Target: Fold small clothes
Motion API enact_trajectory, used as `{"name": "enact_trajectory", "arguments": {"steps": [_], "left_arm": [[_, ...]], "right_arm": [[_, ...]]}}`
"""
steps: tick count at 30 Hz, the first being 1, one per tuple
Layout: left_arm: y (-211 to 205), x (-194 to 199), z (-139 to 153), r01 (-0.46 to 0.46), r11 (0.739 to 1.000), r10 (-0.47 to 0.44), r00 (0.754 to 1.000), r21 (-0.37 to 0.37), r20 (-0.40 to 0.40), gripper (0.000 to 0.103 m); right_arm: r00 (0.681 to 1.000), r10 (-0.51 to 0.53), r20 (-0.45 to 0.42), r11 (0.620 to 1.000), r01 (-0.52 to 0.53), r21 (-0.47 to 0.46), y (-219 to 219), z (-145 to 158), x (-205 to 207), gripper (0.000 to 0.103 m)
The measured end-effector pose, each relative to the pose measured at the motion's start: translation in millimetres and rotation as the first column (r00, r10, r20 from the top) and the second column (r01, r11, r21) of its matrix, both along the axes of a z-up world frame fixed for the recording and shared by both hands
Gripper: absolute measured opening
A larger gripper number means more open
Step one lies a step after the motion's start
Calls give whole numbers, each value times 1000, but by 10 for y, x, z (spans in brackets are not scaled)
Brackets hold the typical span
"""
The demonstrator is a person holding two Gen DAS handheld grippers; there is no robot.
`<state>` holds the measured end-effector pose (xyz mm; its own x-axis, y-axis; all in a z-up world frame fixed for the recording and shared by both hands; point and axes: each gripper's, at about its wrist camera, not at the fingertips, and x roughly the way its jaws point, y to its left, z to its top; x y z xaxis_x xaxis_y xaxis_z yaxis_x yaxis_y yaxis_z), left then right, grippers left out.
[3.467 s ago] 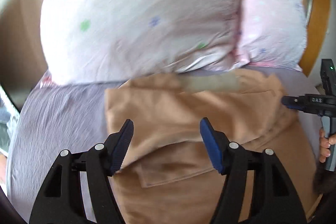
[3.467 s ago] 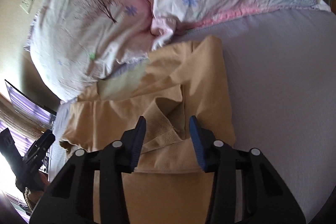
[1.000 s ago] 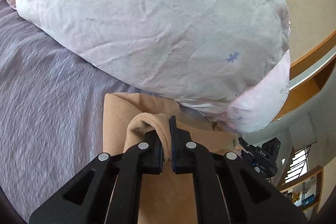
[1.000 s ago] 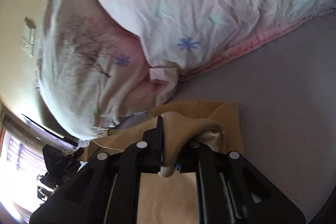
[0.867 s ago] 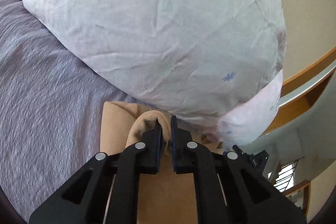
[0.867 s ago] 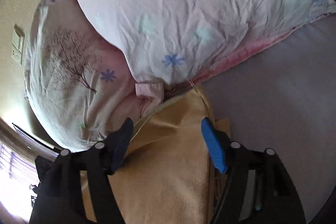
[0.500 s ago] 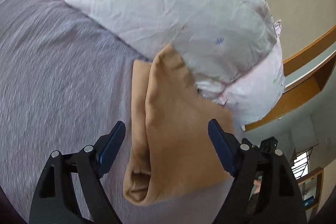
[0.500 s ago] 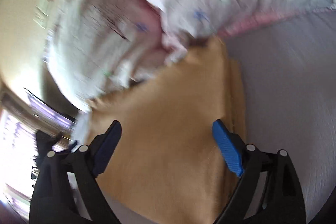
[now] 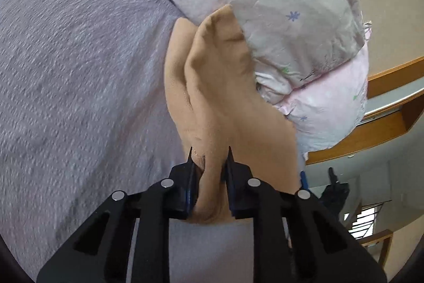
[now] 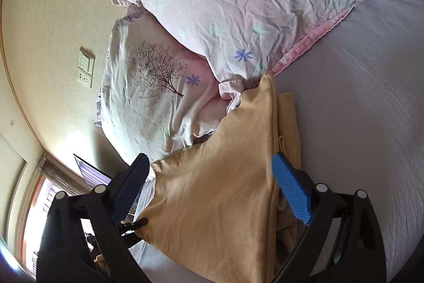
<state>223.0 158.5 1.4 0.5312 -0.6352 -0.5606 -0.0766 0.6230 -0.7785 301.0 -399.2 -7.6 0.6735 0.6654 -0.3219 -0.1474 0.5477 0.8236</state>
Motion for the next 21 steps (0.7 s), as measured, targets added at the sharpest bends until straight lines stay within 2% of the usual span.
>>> {"name": "enact_trajectory", "arguments": {"steps": [2,4,6,8,10,11,13,15,16,17,19,20,21], "left_arm": [[-123,35,239,19,1000,-19,998,-10,55,17],[-396,86,583,82,996,-84,987,14,140,17],[-837,152,901,181,983,-185,958,39,219,16],[-1359,212,1092,285,956,-293,919,68,265,16],[-2018,265,1109,405,910,-415,870,93,268,16],[-2401,289,1030,470,877,-480,842,100,247,16],[-2987,329,822,568,812,-583,792,135,179,17],[-3324,342,601,631,765,-643,759,129,103,19],[-3366,348,529,643,759,-650,756,104,76,21],[-3323,342,485,656,754,-656,750,33,83,22],[-3080,310,543,661,748,-647,747,-66,152,22],[-2947,286,598,643,764,-625,760,-60,177,27],[-2723,237,688,606,795,-587,781,-30,213,49]], "right_arm": [[1000,-8,15,1000,8,9,-41,46,-45,93],[999,-15,30,999,14,30,-75,61,-72,93],[999,-16,41,997,13,80,-131,61,-77,93],[998,-39,45,994,34,101,-224,74,-91,93],[996,-73,48,992,67,110,-333,76,-109,93],[995,-89,48,989,82,124,-405,68,-121,93],[993,-109,41,984,102,143,-495,44,-134,93],[991,-130,33,981,124,147,-567,17,-156,93],[990,-137,29,981,131,144,-581,6,-163,93],[991,-135,25,981,130,140,-585,1,-158,93],[993,-118,27,986,114,125,-560,13,-143,93],[994,-109,32,989,105,104,-534,32,-140,93],[994,-105,43,992,102,68,-499,78,-143,93]]}}
